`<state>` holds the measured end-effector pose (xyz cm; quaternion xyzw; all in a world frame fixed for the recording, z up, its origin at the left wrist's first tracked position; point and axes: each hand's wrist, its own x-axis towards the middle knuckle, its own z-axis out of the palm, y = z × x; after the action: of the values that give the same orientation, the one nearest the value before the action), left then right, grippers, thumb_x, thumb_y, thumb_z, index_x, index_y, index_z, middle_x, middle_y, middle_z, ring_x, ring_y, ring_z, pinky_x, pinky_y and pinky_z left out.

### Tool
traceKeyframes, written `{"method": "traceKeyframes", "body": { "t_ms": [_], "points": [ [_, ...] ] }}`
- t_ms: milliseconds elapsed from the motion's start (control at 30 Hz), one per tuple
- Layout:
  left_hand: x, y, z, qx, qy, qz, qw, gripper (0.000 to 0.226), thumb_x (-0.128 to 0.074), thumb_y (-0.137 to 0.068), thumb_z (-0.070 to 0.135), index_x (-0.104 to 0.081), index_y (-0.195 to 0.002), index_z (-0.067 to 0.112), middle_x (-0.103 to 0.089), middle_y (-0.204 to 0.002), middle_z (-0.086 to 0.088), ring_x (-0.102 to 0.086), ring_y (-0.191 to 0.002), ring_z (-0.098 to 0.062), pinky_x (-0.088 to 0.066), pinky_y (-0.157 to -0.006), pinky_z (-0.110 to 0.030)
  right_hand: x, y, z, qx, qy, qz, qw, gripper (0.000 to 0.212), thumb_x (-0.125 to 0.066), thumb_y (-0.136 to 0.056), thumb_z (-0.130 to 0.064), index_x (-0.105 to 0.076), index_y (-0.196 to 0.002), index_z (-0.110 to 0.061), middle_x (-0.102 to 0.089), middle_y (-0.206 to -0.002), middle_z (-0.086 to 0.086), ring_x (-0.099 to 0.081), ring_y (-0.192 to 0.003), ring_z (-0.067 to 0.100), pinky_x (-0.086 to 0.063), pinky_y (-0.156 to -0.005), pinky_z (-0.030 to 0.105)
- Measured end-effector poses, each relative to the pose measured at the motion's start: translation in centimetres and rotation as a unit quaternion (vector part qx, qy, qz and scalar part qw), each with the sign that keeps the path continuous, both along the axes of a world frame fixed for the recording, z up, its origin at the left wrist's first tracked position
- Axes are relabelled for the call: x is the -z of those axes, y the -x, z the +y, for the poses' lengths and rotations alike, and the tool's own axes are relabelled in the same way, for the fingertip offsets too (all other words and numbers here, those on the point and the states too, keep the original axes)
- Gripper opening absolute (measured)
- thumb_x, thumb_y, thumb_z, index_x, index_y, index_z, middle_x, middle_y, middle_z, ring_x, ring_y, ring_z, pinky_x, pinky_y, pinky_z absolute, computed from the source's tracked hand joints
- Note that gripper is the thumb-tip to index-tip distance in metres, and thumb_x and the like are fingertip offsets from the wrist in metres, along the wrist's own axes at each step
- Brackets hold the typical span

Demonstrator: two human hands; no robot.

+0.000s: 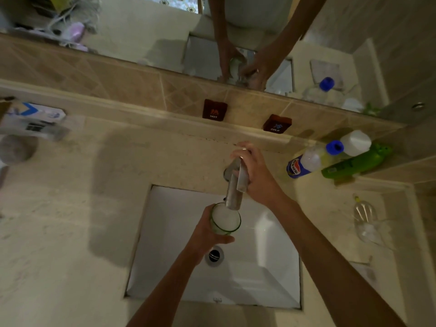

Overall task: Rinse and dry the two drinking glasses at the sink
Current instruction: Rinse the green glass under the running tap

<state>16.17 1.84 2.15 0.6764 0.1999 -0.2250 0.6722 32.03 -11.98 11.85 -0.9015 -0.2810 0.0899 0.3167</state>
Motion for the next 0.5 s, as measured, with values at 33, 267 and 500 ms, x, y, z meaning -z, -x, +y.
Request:
{"method": "traceKeyframes", "body": {
  "t_ms": [33, 267, 500],
  "points": [
    [-0.1, 0.1, 0.1, 0.001, 0.002, -0.003, 1.0, 0.099, -0.098, -0.06, 0.007, -0.042, -0.137, 0.034, -0.053, -0.138, 0.001, -0.053, -0.128, -0.023, -0.051, -0.109, -0.047, 0.2, 0.7, -0.2, 0.039, -0.051, 0.037, 0.997, 0.068, -0.068, -0.08, 0.005, -0.04, -0.136, -0.023, -0.025, -0.151, 0.004, -0.032, -0.14, 0.023, -0.039, -0.11, 0.032],
    [-0.3, 1.1, 0.6, 0.0, 0.033, -0.033, 0.999, 0.092, -0.096, -0.063, 0.001, -0.044, -0.13, 0.038, -0.054, -0.134, 0.005, -0.055, -0.123, -0.01, -0.054, -0.088, -0.015, 3.9, 11.2, -4.1, 0.308, -0.199, 0.306, 0.879, 0.049, -0.046, -0.09, 0.017, -0.057, -0.113, -0.024, -0.063, -0.12, 0.003, -0.057, -0.12, 0.034, -0.048, -0.103, 0.048],
    [0.8, 1.3, 0.6, 0.053, 0.073, -0.052, 0.995, 0.093, -0.093, -0.071, 0.027, -0.041, -0.149, 0.027, -0.057, -0.143, -0.007, -0.058, -0.133, -0.025, -0.051, -0.108, -0.056, 7.9, 16.4, -3.0, 0.192, -0.24, 0.461, 0.833, 0.092, -0.079, -0.076, 0.005, -0.035, -0.149, -0.029, -0.052, -0.144, -0.001, -0.055, -0.13, 0.022, -0.052, -0.101, 0.049]
  ]
}}
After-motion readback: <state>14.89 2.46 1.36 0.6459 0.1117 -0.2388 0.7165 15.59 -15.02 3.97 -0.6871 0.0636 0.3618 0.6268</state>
